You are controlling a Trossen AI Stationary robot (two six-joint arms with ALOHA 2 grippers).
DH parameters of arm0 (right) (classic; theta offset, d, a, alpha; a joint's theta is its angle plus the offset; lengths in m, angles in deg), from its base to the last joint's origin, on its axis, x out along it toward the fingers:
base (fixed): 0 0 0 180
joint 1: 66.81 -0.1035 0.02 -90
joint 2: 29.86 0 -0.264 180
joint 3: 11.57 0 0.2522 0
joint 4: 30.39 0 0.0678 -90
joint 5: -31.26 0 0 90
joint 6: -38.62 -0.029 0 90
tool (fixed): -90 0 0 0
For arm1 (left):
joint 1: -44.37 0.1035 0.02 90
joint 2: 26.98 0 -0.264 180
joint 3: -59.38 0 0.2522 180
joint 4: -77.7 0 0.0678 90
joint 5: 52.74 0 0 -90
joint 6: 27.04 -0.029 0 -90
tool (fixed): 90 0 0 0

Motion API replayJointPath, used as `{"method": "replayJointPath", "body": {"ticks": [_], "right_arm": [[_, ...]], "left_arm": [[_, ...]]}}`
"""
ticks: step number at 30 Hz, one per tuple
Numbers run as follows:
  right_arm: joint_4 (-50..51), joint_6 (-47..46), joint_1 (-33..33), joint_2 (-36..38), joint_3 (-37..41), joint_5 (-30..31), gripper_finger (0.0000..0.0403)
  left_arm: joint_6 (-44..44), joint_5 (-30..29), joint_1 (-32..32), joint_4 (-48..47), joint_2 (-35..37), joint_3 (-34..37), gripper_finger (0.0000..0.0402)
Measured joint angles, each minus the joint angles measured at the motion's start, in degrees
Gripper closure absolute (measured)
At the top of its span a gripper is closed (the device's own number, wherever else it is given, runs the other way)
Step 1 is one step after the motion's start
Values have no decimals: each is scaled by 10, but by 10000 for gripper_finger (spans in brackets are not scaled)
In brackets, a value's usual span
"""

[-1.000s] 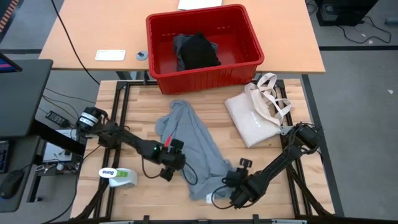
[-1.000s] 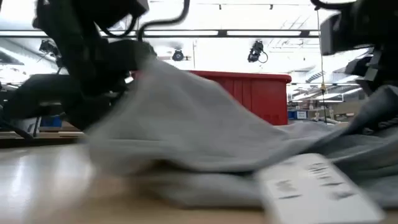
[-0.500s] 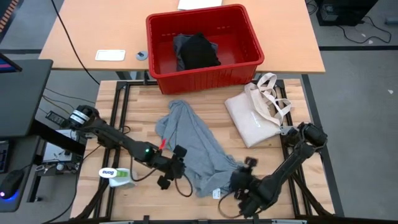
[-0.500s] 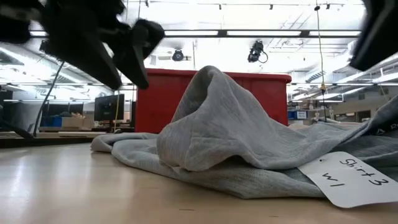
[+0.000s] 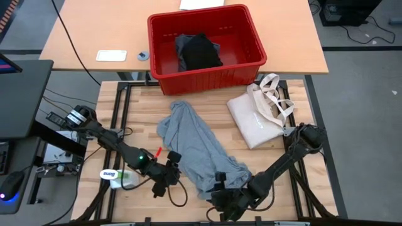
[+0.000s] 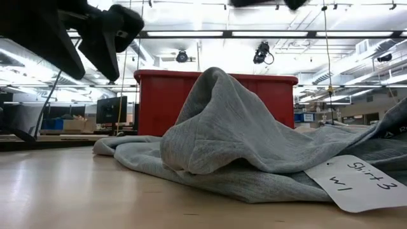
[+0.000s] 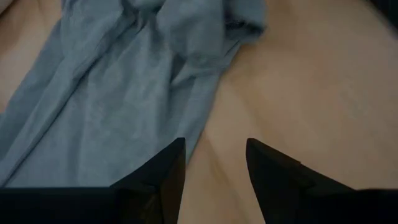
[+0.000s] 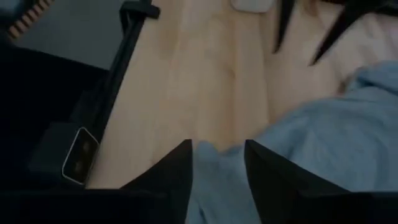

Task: Fold Laundry from Bin
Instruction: Fold the gray shirt

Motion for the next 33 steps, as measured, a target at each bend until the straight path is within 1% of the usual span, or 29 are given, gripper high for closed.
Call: {"method": "replayJointPath", "body": {"ticks": [3,5,10,13,15,18,21,22,23,25,28,30,33], "right_arm": [[-14,-6,3,-43,0,-12,211],[-7,-16,3,-62,2,-10,201],[11,-24,-1,-79,-1,46,202],[23,-24,3,-105,1,43,213],[27,-29,8,-114,1,35,230],[44,-58,15,-117,0,35,282],[65,-66,15,-104,1,26,364],[72,-66,14,-94,1,20,382],[76,-67,11,-81,1,10,388],[84,-82,9,-51,0,-17,377],[124,-103,1,-8,0,-54,357],[178,-123,-9,19,0,-56,355],[241,-159,-18,47,0,-56,363]], "left_arm": [[21,-5,-2,-13,12,0,225],[28,-5,-5,-19,18,0,225],[35,-5,-6,-19,23,0,225],[35,-5,-6,-22,23,0,225],[35,-5,-6,-22,23,0,225],[35,-5,-5,-23,23,0,225],[35,-5,-5,-24,23,0,225],[35,-5,-5,-24,23,0,225],[34,-5,-5,-27,23,0,225],[33,-6,-5,-46,23,0,225],[24,-46,-2,-116,23,1,225],[35,-61,9,-142,23,16,225],[64,-66,36,-139,22,51,225]]}}
